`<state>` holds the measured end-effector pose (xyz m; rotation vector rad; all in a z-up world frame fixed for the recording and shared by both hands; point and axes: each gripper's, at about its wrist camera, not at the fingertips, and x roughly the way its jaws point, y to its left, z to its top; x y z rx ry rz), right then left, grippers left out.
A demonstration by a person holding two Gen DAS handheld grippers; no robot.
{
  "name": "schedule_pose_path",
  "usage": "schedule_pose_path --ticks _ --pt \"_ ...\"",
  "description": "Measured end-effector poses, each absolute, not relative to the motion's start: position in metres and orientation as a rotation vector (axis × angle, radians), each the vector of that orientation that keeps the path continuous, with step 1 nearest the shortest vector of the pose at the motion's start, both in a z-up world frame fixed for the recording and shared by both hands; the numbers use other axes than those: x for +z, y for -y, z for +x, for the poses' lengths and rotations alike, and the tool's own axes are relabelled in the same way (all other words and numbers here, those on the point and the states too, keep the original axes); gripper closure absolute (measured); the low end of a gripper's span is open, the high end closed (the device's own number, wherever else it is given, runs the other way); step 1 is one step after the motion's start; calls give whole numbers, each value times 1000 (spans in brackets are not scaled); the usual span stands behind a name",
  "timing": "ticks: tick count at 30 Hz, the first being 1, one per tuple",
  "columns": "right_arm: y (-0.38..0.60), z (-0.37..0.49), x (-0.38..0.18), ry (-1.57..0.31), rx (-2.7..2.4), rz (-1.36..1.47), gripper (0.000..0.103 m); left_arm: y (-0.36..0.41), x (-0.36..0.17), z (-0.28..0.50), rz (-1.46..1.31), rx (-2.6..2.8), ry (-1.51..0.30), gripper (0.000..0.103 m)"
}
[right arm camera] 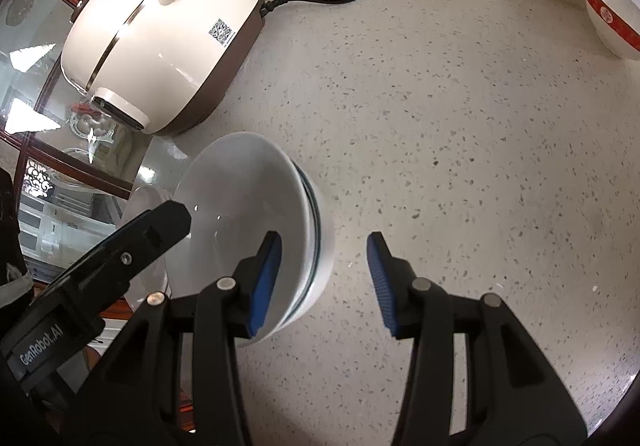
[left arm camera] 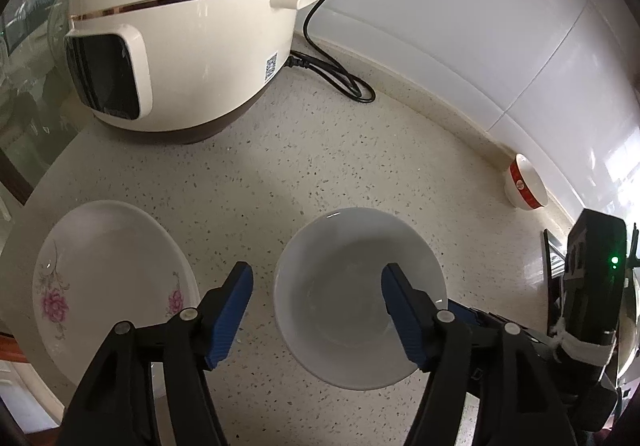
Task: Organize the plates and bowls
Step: 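Move both tools toward the red-banded white bowl by the wall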
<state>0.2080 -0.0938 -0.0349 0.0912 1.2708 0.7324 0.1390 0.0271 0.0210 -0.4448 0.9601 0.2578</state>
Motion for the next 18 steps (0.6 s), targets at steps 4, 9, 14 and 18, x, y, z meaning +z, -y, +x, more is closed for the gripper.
schedule_pose_path --ticks 4,9,14,18 --pt "106 208 -32 -1249 739 126 54 -19 23 147 -423 248 -951 34" --pt "131 214 -29 -1216 751 214 44 0 27 163 -379 205 -933 32" --pt "163 222 -21 -1158 767 344 44 19 45 181 -325 162 -871 31" --pt "197 235 -18 -1102 691 470 44 32 51 203 -328 90 -885 23"
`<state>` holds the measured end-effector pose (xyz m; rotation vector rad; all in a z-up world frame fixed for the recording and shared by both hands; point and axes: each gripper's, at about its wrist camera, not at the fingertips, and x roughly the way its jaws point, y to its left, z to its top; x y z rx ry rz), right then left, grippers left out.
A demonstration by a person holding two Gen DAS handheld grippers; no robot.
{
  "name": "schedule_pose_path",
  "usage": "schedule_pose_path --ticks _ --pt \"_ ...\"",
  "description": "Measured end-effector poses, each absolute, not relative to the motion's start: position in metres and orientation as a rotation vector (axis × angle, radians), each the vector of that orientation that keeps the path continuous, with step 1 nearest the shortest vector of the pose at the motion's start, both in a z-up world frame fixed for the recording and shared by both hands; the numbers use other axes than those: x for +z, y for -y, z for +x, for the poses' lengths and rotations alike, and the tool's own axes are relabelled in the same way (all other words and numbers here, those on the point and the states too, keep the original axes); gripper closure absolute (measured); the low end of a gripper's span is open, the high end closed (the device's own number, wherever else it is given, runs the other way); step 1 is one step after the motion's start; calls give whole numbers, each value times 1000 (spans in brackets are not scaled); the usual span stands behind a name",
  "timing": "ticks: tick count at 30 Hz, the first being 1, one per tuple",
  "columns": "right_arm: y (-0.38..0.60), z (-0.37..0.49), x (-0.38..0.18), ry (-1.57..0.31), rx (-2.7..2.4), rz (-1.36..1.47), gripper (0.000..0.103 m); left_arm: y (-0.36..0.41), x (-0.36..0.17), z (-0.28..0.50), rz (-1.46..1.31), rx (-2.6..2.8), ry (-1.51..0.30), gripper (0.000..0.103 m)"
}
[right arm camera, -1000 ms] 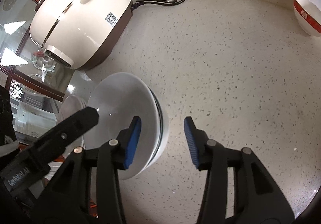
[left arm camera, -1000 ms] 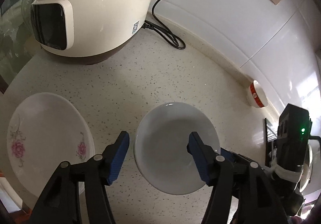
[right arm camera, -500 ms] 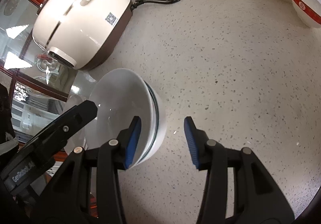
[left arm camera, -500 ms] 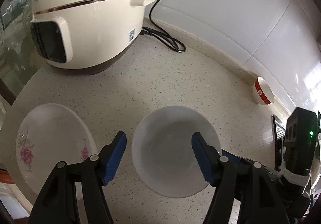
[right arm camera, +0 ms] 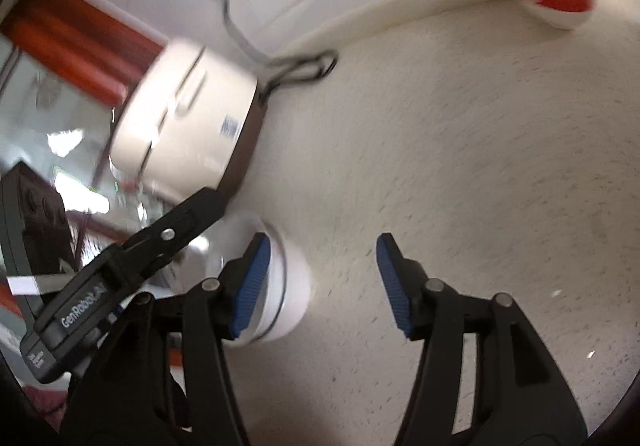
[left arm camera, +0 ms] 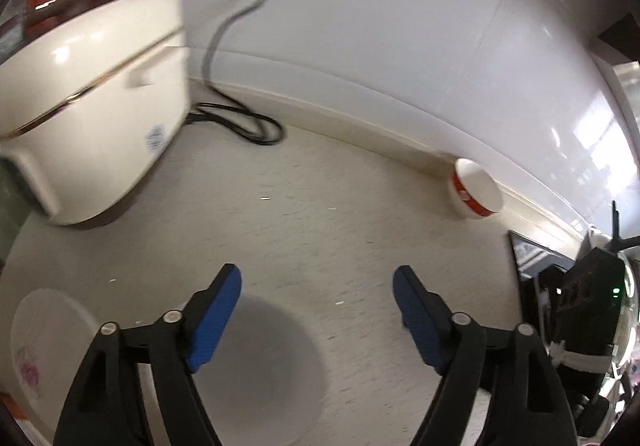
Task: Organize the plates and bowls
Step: 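Move both tools toward the red-banded white bowl by the wall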
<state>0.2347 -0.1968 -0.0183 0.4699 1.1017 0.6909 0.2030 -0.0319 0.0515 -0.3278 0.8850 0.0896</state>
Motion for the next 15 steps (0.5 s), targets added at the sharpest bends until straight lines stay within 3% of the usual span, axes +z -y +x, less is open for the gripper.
schedule_pose_path --ticks 8,15 --pt "271 282 -25 -1056 328 569 44 63 19 286 -448 -80 -1112 23" --pt "315 336 -18 -994 183 665 44 103 27 365 -486 -175 -1119 23"
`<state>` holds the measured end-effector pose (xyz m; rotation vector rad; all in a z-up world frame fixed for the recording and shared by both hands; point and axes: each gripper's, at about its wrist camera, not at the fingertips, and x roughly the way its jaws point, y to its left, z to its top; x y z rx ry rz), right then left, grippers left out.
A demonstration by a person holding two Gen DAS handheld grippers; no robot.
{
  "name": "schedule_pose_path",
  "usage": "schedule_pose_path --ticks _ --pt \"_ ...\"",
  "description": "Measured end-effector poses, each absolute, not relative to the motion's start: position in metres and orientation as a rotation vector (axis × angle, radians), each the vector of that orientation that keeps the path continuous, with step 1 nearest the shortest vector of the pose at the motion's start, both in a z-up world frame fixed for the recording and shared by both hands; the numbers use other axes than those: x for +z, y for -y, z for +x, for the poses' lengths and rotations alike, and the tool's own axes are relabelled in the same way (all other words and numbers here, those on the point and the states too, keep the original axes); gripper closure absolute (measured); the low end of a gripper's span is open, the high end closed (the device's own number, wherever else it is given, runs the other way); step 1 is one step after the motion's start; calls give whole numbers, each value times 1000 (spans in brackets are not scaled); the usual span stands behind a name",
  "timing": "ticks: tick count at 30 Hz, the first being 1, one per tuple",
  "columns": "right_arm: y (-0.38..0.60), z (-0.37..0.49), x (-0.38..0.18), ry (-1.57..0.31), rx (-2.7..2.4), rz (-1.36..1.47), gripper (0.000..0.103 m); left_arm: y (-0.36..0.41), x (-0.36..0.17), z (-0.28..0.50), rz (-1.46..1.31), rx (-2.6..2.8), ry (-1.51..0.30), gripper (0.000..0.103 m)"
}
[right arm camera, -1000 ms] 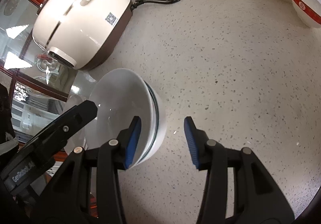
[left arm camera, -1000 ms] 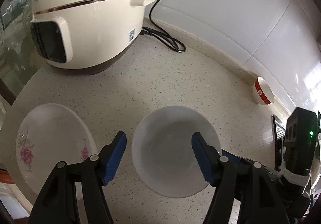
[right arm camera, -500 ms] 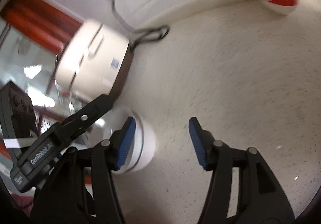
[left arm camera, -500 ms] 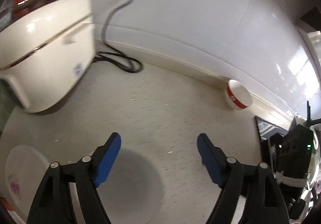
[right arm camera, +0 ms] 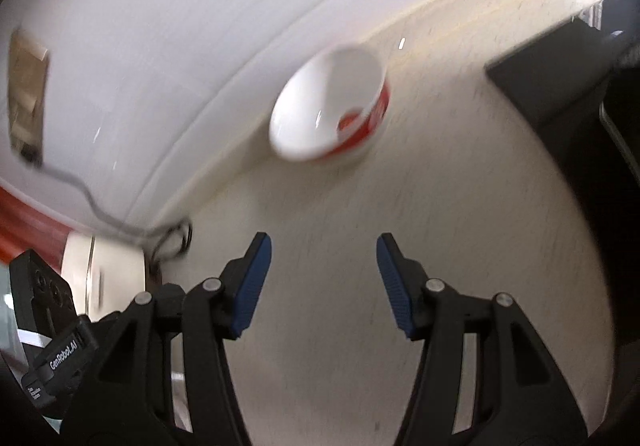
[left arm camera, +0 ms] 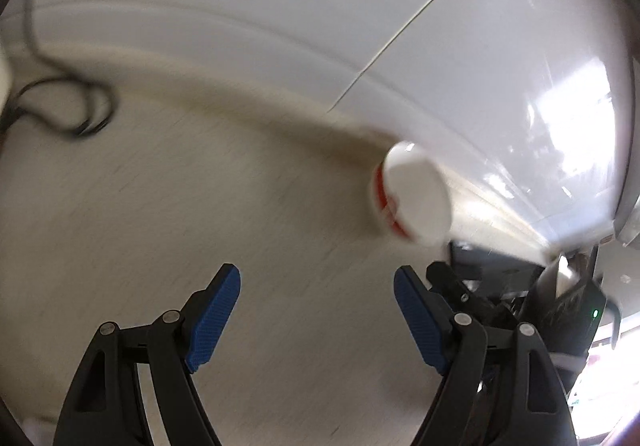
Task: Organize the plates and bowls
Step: 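Move both tools toward the red-banded white bowl by the wall, then pinch the red-banded bowl rim with the left tool while the right tool pinches beside it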
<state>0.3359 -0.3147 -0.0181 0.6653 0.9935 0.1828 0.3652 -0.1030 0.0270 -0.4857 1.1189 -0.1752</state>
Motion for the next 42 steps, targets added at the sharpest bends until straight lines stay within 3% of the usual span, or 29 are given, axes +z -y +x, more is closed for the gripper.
schedule_pose_path --ticks 12,17,21,24,26,28,42 --pt "333 419 -26 -1054 42 676 47 142 4 446 -493 -200 -1174 23" --pt "327 423 -39 -1117 42 636 74 152 -10 457 -479 -190 -1200 23" --pt "328 405 -36 -1125 49 608 77 167 -22 458 -398 -206 -1207 25" --pt "329 389 -34 -1137 71 600 82 181 -29 445 -304 -241 -1232 46" --pt "332 378 -31 -1145 79 608 85 189 -32 430 -226 -246 -1243 72" --pt "331 367 -28 -1156 85 581 88 192 -38 409 -187 -268 -1268 81" --pt "308 265 -33 -1243 214 409 87 172 -48 274 -193 -299 -1308 84"
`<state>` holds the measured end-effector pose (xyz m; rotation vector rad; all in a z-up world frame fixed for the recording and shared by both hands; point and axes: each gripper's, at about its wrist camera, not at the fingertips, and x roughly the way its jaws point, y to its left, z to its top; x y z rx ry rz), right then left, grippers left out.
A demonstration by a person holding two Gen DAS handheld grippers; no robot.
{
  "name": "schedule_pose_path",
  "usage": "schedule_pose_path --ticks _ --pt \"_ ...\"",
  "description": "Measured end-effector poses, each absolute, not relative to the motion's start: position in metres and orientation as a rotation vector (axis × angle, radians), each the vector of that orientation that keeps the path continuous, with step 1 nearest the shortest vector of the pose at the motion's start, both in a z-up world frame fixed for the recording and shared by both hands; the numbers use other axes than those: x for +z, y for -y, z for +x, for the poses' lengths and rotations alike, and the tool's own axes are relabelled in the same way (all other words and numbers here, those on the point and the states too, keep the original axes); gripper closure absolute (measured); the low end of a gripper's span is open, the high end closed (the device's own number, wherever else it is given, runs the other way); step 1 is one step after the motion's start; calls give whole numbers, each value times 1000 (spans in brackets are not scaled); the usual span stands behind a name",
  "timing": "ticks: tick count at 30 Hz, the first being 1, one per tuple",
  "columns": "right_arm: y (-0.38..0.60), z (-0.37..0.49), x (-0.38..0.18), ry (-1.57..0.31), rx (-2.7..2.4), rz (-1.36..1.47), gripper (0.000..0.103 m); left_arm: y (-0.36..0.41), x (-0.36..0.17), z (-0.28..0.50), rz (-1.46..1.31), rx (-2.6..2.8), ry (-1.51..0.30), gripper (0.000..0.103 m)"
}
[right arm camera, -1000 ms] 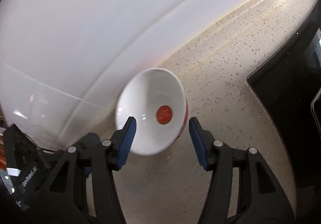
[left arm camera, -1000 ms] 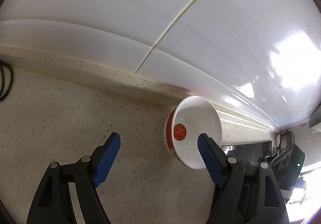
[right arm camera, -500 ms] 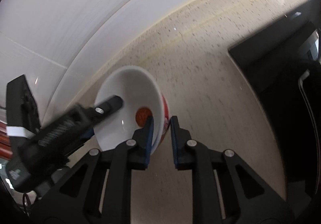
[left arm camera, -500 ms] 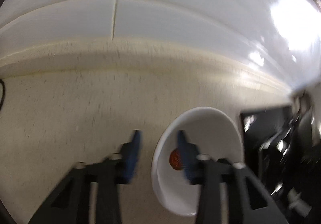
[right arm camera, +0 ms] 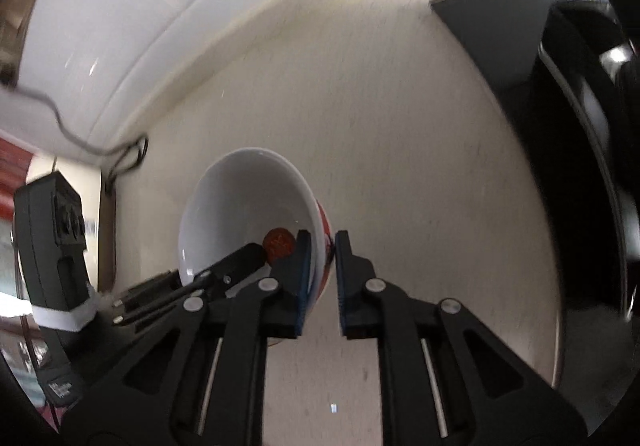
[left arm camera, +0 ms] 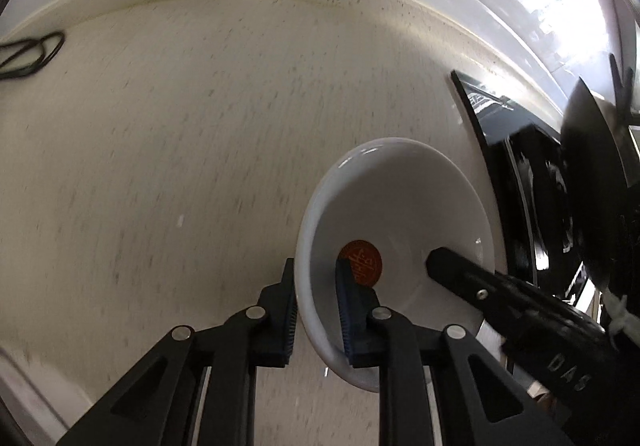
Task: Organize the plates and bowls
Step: 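Pinch the red-banded bowl rim with the left tool while the right tool pinches beside it, then lift and carry the red-banded bowl with both tools toward the stacked bowls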
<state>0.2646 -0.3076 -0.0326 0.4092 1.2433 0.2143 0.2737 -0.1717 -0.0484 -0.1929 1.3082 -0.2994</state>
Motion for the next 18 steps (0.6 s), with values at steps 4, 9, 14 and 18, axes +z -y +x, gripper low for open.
schedule_pose_path --ticks 4,9,14,18 --pt "298 249 -43 -1274 244 375 83 169 -48 263 -207 -259 -1301 82" --pt "292 236 -43 -1265 258 346 85 164 -42 250 -198 -262 -1275 93" --pt "304 211 -44 -1284 272 391 88 153 -33 224 -189 -257 -1253 94" --pt "303 197 -43 -1296 295 392 88 148 -27 211 -211 -242 -1243 94"
